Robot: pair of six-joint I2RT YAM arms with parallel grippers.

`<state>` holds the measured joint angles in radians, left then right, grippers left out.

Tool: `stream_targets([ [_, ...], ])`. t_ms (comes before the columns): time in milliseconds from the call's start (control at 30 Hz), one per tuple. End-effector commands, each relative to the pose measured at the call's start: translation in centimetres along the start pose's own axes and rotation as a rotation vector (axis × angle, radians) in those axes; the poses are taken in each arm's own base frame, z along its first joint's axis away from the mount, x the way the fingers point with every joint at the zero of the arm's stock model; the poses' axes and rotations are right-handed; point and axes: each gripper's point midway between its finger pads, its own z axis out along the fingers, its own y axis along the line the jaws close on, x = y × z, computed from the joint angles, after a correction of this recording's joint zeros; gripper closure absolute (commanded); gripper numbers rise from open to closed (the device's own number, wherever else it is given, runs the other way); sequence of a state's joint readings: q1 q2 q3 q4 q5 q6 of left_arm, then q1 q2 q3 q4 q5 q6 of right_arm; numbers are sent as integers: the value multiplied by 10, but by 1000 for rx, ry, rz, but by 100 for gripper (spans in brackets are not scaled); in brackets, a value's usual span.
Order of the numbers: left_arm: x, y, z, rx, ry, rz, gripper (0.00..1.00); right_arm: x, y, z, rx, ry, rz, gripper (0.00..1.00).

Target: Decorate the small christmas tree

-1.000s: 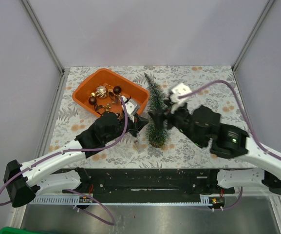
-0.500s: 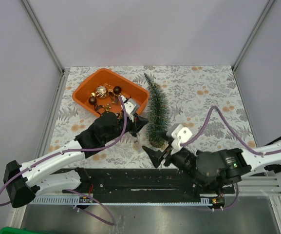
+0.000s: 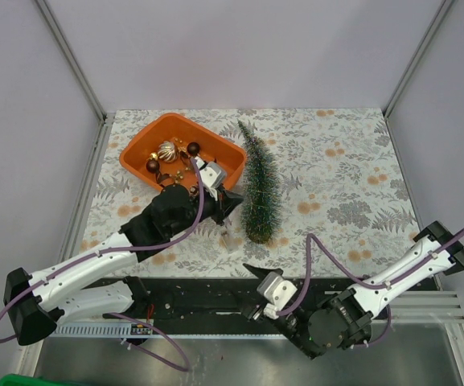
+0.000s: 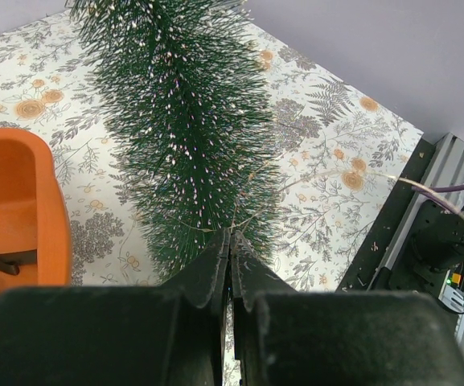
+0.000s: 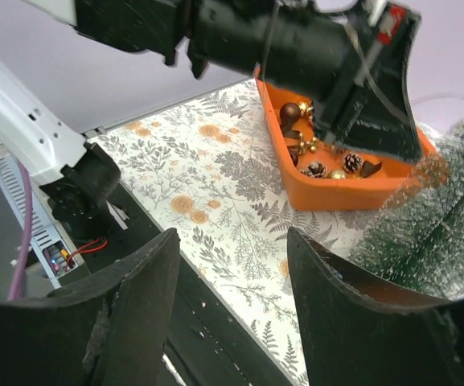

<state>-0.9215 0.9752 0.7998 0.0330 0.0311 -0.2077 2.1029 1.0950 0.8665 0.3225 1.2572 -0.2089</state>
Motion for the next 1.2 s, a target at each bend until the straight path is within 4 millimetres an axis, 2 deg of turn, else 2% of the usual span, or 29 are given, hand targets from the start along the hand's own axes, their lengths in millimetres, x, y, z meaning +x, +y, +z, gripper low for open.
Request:
stream_targets([
  [0,-13,-3,-6,10,-37,-13,95,-17,-35,10,48,-140,224,37],
  [133,-14,-3,-7,10,-40,-13,95,0,-35,36,-9,-113,184,38],
  [300,-14,0,-8,3,-43,-12,95,-5,-31,50,-58,-165,168,38],
  [500,-14,2,-8,-6,-45,-12,95,12,-10,66,-135,-120,175,41],
  [667,-15,2,-8,-5,-48,-19,95,25,-9,83,-105,-110,157,43],
  [1167,-12,2,-8,-1,-44,-26,95,18,-13,113,-63,-158,38,52],
])
